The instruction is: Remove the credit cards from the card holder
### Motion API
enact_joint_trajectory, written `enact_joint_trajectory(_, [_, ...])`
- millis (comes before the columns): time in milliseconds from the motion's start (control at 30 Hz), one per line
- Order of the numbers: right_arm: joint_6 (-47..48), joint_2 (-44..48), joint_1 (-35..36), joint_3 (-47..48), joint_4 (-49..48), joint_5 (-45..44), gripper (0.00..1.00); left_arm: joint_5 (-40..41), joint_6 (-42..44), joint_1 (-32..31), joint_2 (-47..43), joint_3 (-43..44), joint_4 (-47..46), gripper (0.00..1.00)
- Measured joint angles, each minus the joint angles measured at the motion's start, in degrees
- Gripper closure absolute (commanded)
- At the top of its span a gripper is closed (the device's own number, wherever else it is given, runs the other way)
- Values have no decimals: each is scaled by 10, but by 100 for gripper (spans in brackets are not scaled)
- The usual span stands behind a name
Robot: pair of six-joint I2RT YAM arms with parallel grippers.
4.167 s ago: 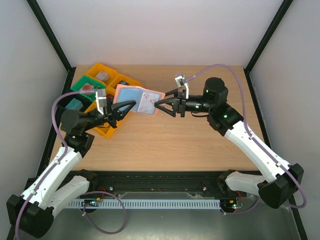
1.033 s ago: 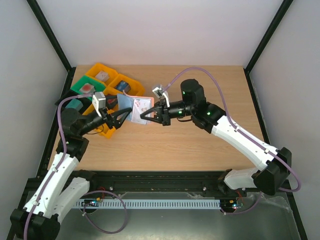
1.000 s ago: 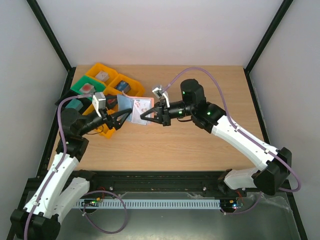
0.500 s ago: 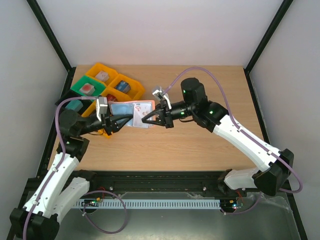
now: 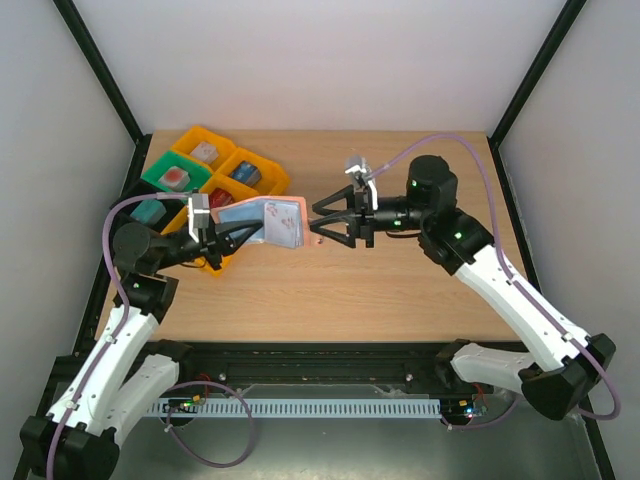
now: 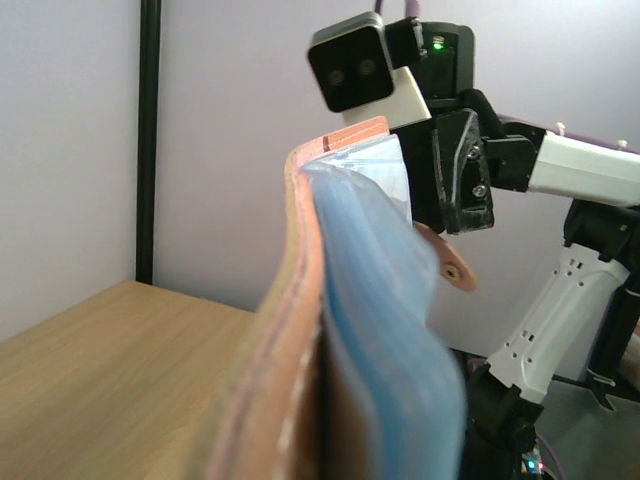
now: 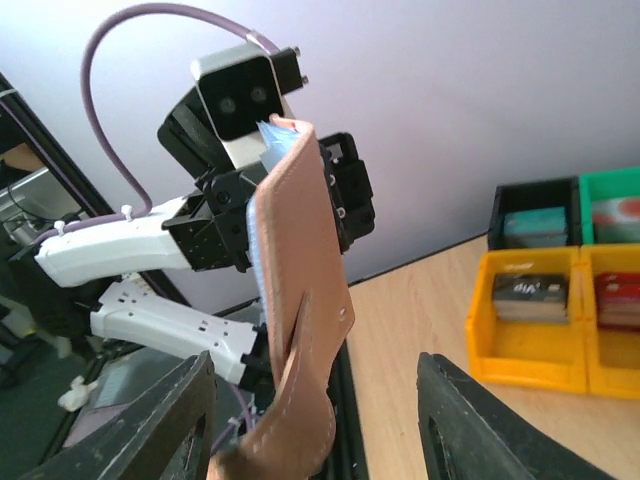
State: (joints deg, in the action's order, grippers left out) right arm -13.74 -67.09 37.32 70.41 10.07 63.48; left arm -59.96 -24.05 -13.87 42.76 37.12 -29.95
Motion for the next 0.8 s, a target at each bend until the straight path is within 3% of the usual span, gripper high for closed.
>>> enact_joint_trajectory(67, [-11,17,-8,-10,-20,-10,48,5,-2,1,0,0,-7,98])
enact_joint_trajectory(200, [-47,10,-8,-13,-56,-10,35,16,-5,1,0,0,-10,98])
enact_joint_trajectory(333, [-89,-12,-3,-26,-94,6,33,29,-3,1,0,0,-9,98])
enact_joint_trajectory(400, [-92,-18,2,-29,-93,3,39,33,-1,1,0,0,-6,98])
enact_joint_trajectory(467, [-93,-20,10,-29,-94,-3,57,36,2,1,0,0,-4,98])
enact_joint_trajectory(600, [-76,-23,19,-27,-80,-20,76,41,5,1,0,0,-3,98])
enact_joint_trajectory(800, [-51,-31,20,-26,-47,-39,83,45,5,3,-2,0,-1,98])
